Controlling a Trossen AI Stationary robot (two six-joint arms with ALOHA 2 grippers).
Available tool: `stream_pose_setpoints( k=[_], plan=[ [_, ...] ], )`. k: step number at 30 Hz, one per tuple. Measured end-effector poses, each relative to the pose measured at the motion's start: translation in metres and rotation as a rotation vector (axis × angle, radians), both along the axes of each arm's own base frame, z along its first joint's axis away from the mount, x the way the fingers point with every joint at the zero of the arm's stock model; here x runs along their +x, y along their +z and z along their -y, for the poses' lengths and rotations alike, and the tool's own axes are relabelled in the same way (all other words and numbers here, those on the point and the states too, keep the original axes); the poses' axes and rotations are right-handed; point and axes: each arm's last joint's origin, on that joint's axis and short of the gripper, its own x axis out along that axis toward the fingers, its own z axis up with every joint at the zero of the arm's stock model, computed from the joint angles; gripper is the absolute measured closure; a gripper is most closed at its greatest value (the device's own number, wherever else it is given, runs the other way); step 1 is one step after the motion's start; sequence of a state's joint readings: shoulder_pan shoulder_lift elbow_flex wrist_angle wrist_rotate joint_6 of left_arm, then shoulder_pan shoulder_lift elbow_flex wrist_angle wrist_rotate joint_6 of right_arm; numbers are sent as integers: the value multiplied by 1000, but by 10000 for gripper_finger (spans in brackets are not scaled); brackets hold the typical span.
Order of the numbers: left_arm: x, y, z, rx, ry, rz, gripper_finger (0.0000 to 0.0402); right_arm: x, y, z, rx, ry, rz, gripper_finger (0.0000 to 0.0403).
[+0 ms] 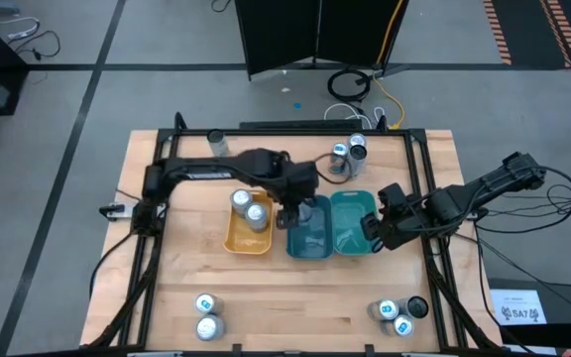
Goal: Sort soda cans
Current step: Put the white-blue soda can into the blue bin
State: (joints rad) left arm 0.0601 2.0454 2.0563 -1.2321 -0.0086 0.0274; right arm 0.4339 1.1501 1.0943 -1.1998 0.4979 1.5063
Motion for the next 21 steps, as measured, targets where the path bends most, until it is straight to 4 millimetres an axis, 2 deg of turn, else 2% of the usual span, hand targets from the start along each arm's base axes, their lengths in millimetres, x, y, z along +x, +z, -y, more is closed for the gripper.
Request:
stream_pose_setpoints(
  k=[5, 8, 14, 21],
  plan=[
    [7, -29, -7, 46, 15, -130, 125, 3, -2, -1, -1, 1, -6, 103],
    [4, -37, -14, 120, 42, -216, 125, 3, -2, -2, 0, 1, -4, 103],
    [2, -36, -18, 127, 47, -224, 125, 4, -2, -2, 2, 2, 0, 103],
    [-3, -34, -11, 56, -66, -258, 125, 4, -2, -2, -4, 10, -3, 103]
  ],
)
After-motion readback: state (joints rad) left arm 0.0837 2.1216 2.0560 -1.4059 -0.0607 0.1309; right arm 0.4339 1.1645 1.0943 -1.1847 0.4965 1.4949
